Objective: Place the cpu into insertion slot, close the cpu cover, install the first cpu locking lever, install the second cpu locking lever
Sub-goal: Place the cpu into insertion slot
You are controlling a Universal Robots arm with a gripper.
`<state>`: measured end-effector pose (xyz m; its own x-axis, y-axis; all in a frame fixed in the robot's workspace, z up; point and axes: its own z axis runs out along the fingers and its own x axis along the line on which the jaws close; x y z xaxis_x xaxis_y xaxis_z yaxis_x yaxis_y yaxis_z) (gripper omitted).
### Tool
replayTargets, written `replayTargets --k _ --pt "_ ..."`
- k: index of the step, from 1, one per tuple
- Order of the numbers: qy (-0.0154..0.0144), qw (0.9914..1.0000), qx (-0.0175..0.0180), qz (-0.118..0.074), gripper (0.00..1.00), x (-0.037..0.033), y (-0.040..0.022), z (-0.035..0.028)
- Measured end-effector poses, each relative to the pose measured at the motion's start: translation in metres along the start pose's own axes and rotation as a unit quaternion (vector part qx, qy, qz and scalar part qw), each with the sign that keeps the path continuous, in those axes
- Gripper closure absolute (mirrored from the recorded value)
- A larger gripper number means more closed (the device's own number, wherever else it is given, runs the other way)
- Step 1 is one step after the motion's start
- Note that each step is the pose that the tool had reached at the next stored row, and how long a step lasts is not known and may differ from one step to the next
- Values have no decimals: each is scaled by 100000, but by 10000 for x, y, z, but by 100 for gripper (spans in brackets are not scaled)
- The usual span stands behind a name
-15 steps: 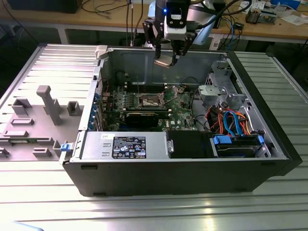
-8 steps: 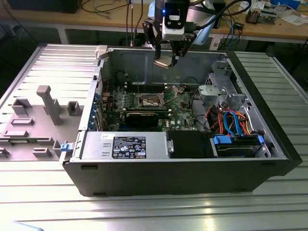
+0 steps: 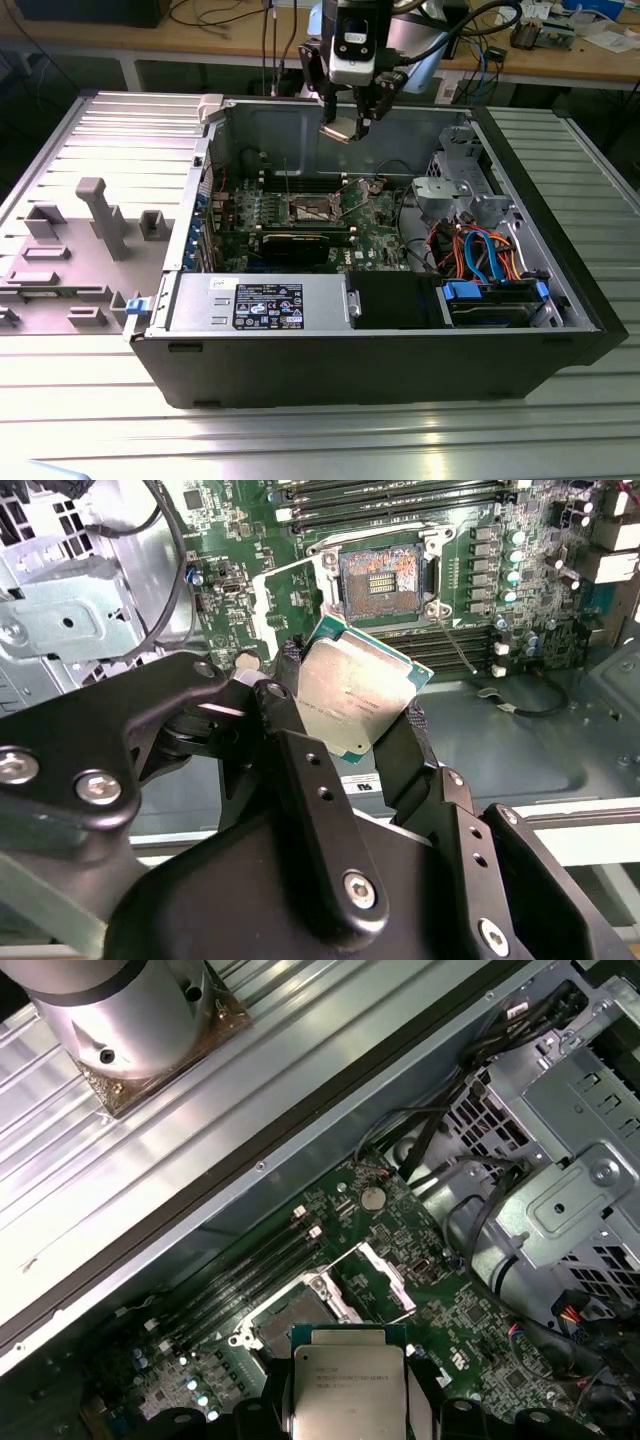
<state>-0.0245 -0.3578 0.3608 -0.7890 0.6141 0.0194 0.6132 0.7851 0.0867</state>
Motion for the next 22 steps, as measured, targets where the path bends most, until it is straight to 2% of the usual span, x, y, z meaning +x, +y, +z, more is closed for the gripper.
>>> replayTargets --k 3,8,20,22 --pt "-100 99993 -13 1142 46 0 -1 4" --pt "-218 99980 21 1987 46 0 0 6" --pt "-256 99975 31 2238 46 0 -1 6" --pt "-379 99937 28 3529 46 0 -1 7"
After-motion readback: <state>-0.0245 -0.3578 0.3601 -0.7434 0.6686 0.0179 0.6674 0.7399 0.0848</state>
